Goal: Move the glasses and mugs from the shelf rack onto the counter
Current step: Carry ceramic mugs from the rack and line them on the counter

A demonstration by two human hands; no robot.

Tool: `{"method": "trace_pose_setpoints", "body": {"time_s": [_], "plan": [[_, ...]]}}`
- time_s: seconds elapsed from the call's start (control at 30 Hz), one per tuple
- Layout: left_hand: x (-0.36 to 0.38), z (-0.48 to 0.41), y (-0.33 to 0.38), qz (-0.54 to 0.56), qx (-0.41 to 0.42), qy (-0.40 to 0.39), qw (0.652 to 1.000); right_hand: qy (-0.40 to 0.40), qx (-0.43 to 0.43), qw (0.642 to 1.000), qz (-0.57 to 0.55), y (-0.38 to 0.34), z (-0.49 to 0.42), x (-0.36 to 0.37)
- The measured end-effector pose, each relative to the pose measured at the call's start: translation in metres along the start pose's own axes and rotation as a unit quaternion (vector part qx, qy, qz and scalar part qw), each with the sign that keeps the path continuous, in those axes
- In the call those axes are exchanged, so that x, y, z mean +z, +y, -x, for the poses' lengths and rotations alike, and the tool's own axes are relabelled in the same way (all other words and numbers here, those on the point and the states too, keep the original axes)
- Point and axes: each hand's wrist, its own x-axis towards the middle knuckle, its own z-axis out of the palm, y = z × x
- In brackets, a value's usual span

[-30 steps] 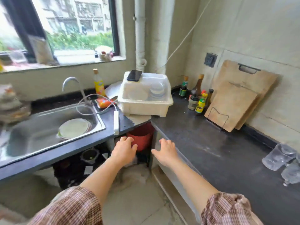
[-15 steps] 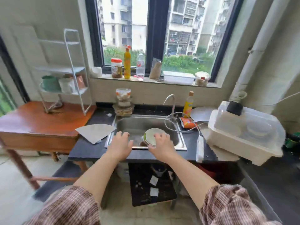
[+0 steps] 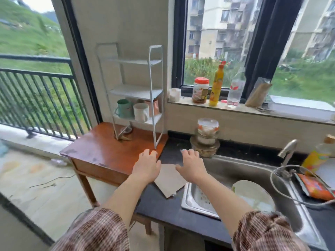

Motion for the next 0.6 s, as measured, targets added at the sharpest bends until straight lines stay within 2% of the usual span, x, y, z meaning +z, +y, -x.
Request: {"method": "trace_pose_setpoints", "body": {"time_s": [0.17, 0.4, 0.6], "plan": [[-0.015, -0.057, -0.055, 0.046, -0.050, 0.019, 0.998, -0.007, -0.028, 1.000, -0.005, -0.044, -0.071, 0.022], [-0.028, -0.157, -0.142, 0.072, -0.050, 0.026, 0.996, -0.012, -0.009, 0.999, -0.035, -0.115, -0.177, 0.060], [-0.051, -0.246, -0.210, 0.213, -0.116, 0.038, 0.970, 0.044, 0.047, 0.995, -0.080, -0.160, -0.253, 0.073]]}}
